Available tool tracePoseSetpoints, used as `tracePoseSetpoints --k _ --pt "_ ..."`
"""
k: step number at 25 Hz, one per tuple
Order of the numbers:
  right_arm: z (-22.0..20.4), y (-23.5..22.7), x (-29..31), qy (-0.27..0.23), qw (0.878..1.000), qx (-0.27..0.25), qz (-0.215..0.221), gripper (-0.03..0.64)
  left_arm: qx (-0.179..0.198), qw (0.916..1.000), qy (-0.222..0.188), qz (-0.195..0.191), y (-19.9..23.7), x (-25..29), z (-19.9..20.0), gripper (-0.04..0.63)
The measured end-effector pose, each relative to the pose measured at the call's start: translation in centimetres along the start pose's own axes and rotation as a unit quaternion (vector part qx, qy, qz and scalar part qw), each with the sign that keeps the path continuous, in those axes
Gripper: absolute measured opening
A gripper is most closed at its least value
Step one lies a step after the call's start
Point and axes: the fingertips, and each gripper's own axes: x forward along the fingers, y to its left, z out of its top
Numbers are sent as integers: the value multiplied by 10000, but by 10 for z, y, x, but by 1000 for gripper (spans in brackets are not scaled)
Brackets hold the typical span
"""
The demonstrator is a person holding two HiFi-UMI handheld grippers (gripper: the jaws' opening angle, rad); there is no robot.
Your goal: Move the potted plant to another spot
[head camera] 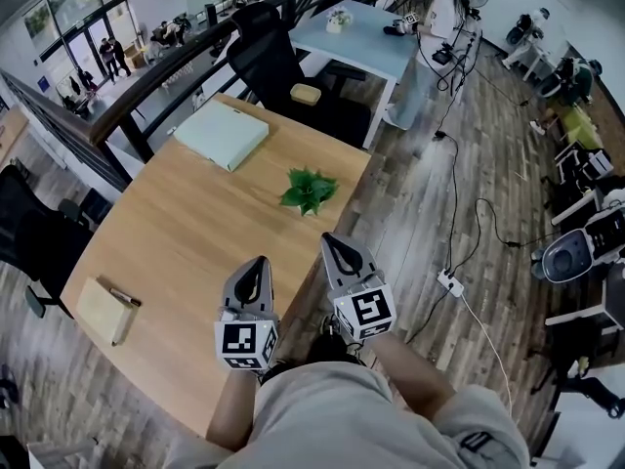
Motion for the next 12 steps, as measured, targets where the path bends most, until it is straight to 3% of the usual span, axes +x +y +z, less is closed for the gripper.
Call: tracePoseSetpoints --k 12 --pt "2 -4 0 -15 10000 2 -11 3 -16 10000 5 -42 -4 3 0 11"
